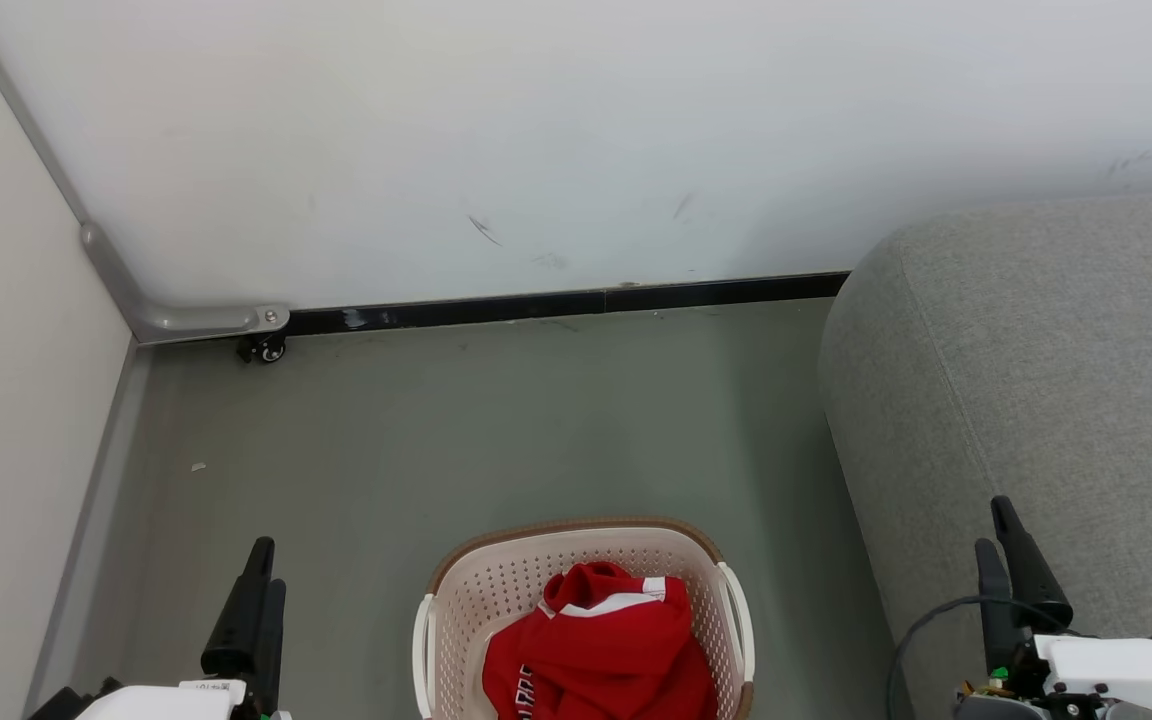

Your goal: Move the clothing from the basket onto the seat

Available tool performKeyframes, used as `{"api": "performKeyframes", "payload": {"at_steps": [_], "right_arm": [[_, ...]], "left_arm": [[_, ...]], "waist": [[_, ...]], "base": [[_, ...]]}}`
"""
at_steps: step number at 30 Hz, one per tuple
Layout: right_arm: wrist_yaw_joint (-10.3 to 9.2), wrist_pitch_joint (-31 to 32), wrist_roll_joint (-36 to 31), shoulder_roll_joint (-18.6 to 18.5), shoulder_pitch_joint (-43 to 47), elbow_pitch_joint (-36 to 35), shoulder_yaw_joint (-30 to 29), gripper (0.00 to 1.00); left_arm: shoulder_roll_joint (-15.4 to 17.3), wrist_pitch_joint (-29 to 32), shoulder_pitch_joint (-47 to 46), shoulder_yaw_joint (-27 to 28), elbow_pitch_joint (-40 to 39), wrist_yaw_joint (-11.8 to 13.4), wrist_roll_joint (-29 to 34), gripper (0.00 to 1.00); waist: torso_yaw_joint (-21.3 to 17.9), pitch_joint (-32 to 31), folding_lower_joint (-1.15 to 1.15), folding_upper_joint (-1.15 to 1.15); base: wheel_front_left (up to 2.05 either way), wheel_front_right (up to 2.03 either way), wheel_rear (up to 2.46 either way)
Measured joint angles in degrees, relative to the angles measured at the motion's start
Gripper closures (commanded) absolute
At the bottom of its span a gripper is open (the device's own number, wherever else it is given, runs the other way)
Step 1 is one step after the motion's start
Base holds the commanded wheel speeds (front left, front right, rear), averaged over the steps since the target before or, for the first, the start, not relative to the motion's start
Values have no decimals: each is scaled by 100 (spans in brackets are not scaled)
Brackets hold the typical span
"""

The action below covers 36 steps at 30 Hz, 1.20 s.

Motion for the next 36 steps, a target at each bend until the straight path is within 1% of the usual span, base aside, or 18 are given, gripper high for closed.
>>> {"api": "performKeyframes", "payload": {"at_steps": [4,7,18,23,28,30,36], "right_arm": [[0,-75,-242,-4,-1,-8,77,0],[0,-129,-438,-10,-1,-10,113,0],[0,-356,-1277,-31,-38,-19,259,0],[0,-444,-1755,-51,-123,-24,271,0],[0,-557,-2259,-54,-140,-34,302,0],[0,-592,-2469,-56,-142,-34,330,0],[0,-704,-3066,-57,-149,-21,408,0]], "left_arm": [[7,-85,0,-43,-56,0,216,0],[15,-135,0,-63,-110,0,446,0],[24,-378,0,-66,-372,27,1281,0],[27,-485,-1,-126,-501,79,1775,0],[34,-586,-1,-183,-615,96,2336,0],[40,-633,-1,-218,-656,146,2554,0],[89,-742,-1,-409,-735,203,3368,0]], "waist": [[0,-4,7,0],[0,-9,20,0],[8,-48,78,0],[11,-62,93,0],[12,-70,96,0],[13,-72,96,0],[16,-75,73,0]], "base": [[0,0,0],[0,0,0],[0,0,0],[0,0,0],[0,0,0],[0,0,0],[0,0,0]]}}
